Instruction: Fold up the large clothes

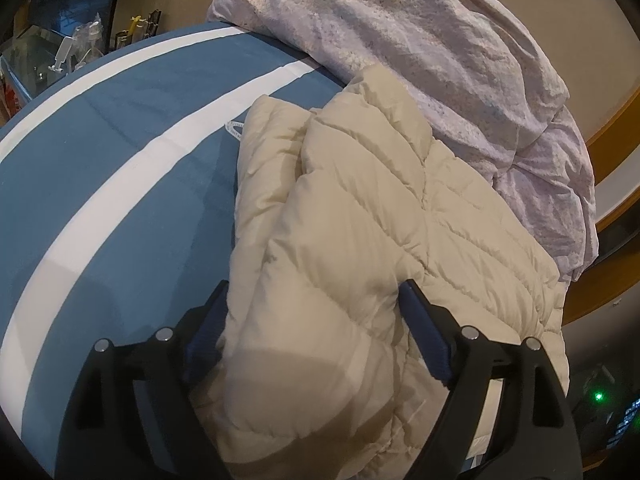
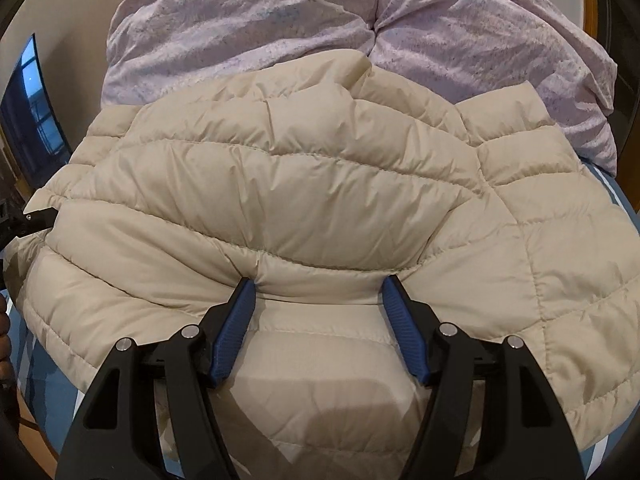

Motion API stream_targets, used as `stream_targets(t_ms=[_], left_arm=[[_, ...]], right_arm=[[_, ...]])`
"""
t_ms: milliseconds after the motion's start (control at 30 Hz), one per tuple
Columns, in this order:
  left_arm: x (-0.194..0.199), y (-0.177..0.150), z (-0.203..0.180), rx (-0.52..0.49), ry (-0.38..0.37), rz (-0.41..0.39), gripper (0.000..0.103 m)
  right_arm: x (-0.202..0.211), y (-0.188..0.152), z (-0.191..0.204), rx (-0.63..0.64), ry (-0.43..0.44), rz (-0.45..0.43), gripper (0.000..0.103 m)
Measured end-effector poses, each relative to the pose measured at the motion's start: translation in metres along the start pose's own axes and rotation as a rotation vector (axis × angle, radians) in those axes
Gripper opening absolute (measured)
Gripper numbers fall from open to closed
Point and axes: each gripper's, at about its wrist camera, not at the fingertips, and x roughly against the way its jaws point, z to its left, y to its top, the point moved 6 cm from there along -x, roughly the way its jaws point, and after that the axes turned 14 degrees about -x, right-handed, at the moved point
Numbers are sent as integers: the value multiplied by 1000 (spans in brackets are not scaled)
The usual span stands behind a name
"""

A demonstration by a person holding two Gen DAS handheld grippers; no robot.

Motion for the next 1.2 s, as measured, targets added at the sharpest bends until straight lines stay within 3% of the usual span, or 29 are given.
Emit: stream_targets(t_ms=[100,233,367,600,900,1200], left_arm=[[-1,0,-2,-3,13,-5,82],[-4,0,-1,26,-39,-7,60],[-5,-1,5,82,-92,-2,52],[9,8,-2,132,-197,-29,27],[57,41,-57,117,-413,-136,24],[74,43,-139,43,-592,-136,24]], right_arm=[[-2,0,0,4,-8,5,68],[-2,-1,0,5,-6,12,68],[-3,0,1,6,-7,17,68],[-5,0,1,13,-18,25,68],[-6,1,1,20,-31,28,68],[-7,1,0,15,-26,29,68]])
